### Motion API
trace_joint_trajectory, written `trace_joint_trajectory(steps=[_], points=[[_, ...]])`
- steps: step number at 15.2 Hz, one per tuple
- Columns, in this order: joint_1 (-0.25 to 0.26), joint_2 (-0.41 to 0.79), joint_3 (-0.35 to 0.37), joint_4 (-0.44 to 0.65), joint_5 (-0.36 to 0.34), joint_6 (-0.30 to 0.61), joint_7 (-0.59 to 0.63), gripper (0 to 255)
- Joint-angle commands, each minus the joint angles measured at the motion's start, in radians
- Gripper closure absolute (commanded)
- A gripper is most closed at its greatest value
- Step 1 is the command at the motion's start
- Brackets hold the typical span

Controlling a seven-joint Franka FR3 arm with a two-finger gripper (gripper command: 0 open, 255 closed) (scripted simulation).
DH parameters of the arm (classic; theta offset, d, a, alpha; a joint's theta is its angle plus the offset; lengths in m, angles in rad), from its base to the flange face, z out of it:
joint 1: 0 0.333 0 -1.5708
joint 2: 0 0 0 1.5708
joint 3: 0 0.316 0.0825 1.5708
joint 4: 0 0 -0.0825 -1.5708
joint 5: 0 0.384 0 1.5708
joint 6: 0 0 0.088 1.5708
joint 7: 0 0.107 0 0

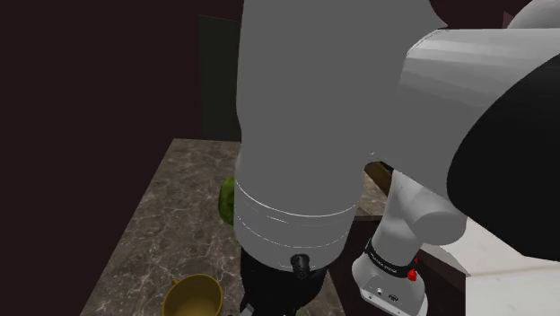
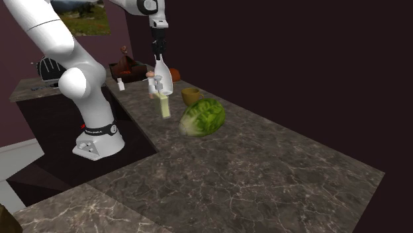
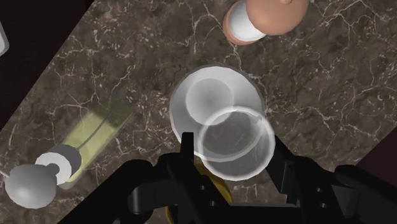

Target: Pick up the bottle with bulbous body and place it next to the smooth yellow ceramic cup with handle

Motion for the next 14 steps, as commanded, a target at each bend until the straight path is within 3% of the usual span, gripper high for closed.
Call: trace_joint_trajectory(steps=[1,9,14], points=[[-0.001,0.008,0.009,-0.019,0.000,0.028,0.001,255],[-0.005,0.043,0.045,-0.100,-0.001,0.141,0.003,255],[-0.006,0.046,0.048,-0.105,-0.002,0.149,0.004,255]])
